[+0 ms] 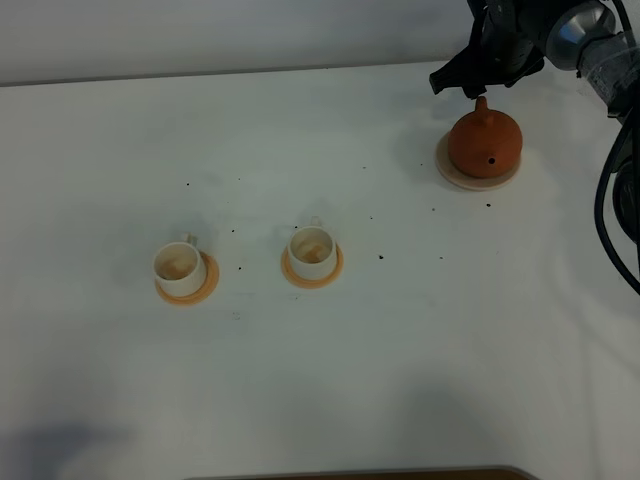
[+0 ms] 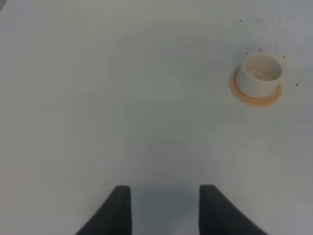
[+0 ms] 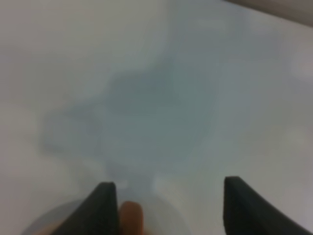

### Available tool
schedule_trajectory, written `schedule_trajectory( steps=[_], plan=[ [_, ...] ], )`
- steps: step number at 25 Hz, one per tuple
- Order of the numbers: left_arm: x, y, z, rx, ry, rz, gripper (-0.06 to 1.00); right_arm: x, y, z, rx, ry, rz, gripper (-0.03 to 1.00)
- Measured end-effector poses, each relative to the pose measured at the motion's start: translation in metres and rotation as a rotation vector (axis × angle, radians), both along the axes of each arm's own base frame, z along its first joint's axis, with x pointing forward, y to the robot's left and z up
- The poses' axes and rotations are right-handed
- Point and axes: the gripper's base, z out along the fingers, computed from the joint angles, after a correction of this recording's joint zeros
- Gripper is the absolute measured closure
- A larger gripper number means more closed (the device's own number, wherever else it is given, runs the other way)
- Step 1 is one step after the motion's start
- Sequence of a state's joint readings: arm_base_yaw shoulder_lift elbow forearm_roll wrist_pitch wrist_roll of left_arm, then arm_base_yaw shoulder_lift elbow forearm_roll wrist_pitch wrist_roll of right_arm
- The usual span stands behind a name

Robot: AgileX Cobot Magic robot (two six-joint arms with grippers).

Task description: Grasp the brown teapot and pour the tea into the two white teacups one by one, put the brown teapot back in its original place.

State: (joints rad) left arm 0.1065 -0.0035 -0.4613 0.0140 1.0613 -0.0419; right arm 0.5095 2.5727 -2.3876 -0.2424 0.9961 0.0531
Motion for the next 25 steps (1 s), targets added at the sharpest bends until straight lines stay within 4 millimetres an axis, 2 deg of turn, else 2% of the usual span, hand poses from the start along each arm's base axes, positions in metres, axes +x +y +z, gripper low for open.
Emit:
schedule_trajectory(
  steps=[8, 16, 25],
  plan=[
    [0.0, 0.0, 0.0, 0.0, 0.0, 0.0, 0.58, 0.0, -0.001, 0.0, -0.008, 0.009, -0.004, 0.46],
    [0.0, 0.0, 0.0, 0.0, 0.0, 0.0, 0.58, 0.002, -0.017, -0.003, -0.04, 0.062, -0.044, 0.46],
    [0.0, 0.0, 0.0, 0.0, 0.0, 0.0, 0.58, -0.001, -0.021, -0.003, -0.075, 0.092, -0.058, 0.46]
  ],
)
